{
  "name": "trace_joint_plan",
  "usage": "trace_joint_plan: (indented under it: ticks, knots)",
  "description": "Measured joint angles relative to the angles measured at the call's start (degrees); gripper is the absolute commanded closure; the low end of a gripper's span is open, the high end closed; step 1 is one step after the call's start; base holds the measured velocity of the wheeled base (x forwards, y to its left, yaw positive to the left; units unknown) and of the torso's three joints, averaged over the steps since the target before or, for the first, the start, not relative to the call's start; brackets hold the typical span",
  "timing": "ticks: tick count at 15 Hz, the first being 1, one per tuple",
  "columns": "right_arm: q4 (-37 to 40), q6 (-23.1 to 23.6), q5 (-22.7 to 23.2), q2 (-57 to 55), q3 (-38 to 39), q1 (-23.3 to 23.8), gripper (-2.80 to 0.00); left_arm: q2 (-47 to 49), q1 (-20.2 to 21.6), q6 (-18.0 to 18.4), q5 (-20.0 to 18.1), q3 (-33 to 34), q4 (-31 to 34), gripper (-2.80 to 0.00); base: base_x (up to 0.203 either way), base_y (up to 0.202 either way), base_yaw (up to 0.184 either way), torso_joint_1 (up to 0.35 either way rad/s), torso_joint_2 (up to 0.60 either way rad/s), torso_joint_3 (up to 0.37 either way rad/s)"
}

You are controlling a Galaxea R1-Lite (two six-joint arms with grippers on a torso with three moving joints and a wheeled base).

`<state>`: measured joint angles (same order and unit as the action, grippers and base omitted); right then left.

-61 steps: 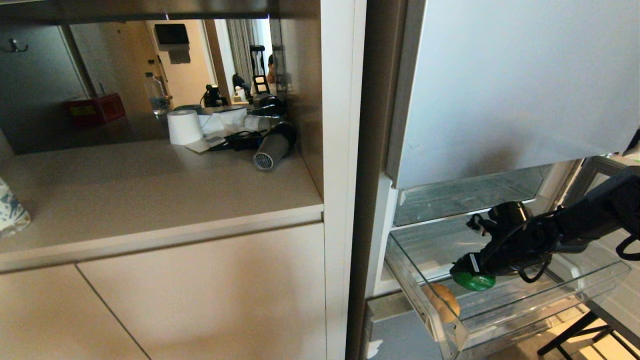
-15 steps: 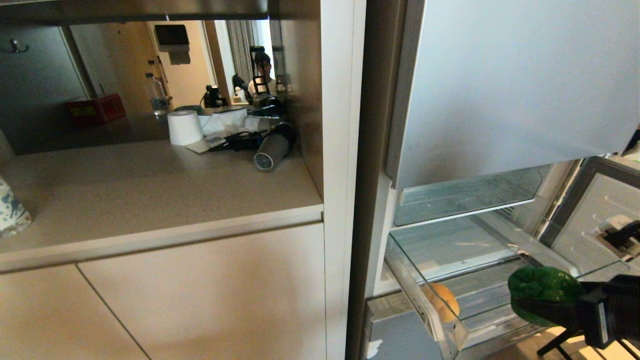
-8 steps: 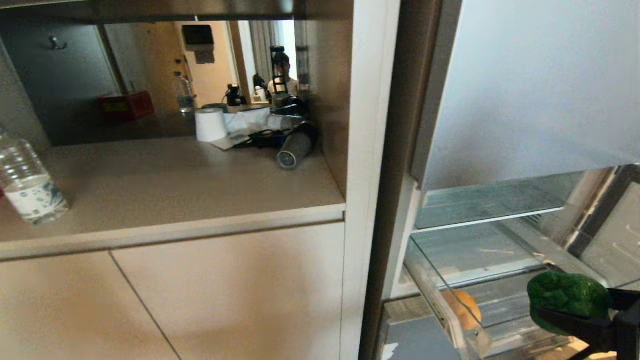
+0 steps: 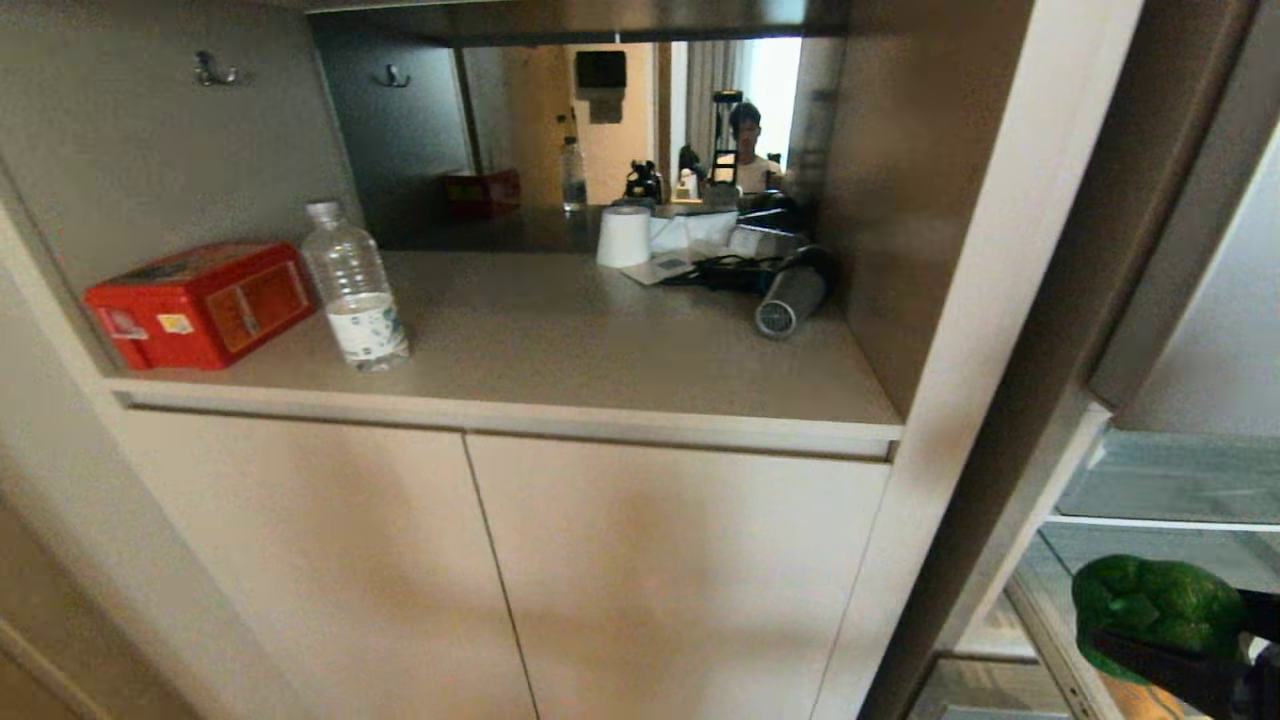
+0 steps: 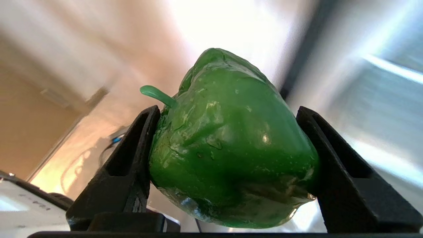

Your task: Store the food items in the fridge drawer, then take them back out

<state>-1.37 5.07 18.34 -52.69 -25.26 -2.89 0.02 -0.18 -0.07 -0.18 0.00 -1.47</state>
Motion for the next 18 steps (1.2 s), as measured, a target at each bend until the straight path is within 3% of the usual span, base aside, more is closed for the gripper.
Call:
trace_joint_plan:
  ticks: [6, 10, 13, 16, 18]
  knots:
    - [-0.19, 1.30, 1.10, 4.46, 1.82, -3.09, 0.00, 0.00, 0.00, 0.00, 0.02, 0.00, 0.00, 0.00, 0.002, -0.005, 0.107, 0.002, 0.00, 0.004]
    - [-0.28, 1.07, 5.72, 1.49, -6.65, -8.34, 0.00, 0.00, 0.00, 0.00, 0.02, 0.00, 0.02, 0.00, 0.000, 0.000, 0.000, 0.000, 0.00, 0.000]
    - [-0.21, -0.04, 6.32, -5.78, -14.87, -14.20, 0.00, 0.00, 0.00, 0.00, 0.00, 0.00, 0.00, 0.00, 0.000, 0.000, 0.000, 0.000, 0.00, 0.000]
    - [-0.34, -3.20, 4.14, -15.89, -22.58, -19.23, 0.00, 0.00, 0.00, 0.00, 0.00, 0.00, 0.00, 0.00, 0.000, 0.000, 0.000, 0.000, 0.00, 0.000]
    - [-0.89, -7.03, -1.94, -23.81, -28.63, -22.52, 0.00, 0.00, 0.00, 0.00, 0.00, 0.00, 0.00, 0.00, 0.000, 0.000, 0.000, 0.000, 0.00, 0.000]
